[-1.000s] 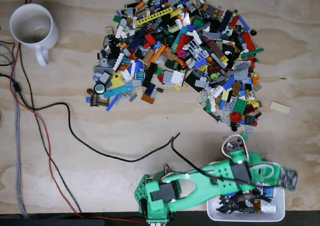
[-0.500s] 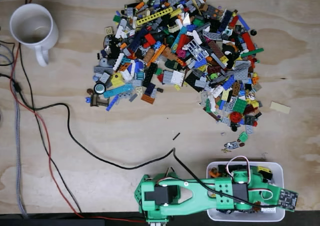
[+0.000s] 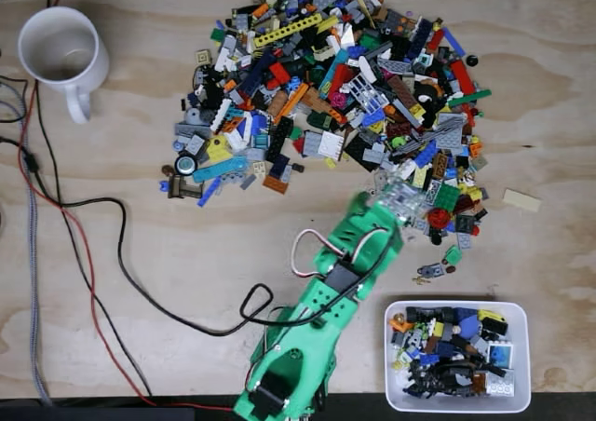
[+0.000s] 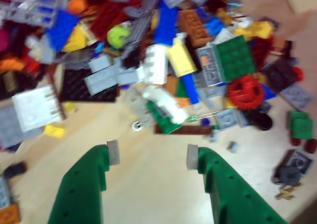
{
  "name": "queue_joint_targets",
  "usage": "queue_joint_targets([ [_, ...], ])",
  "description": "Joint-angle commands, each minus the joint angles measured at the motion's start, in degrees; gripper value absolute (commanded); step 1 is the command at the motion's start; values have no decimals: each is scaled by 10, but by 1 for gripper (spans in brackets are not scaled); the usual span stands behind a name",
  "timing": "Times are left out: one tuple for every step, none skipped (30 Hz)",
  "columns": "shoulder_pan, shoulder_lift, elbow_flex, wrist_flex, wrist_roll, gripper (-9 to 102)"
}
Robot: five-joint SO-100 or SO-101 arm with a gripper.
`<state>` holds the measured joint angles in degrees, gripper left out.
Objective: Find the closest Lego and put it in the bin.
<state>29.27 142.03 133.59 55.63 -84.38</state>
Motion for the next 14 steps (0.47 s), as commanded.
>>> queue_joint_targets([
  [-144,66,29,-17,16,20],
  [-165,67,29,-14,25,20],
  [-181,67,29,-13,31,20],
  [-191,66,31,-12,33,20],
  [-199,65,36,-17,33,21],
  [-203,66,47,-25,30,21],
  [-205,68,57,-33,24,21],
  [-207,69,65,-40,21,21],
  [-207,69,71,-44,18,21],
  [-208,69,76,-47,17,21],
  [-208,69,81,-48,16,21],
  [-209,69,85,-51,16,21],
  [-210,69,88,-52,16,21],
  [-213,69,89,-52,17,21],
])
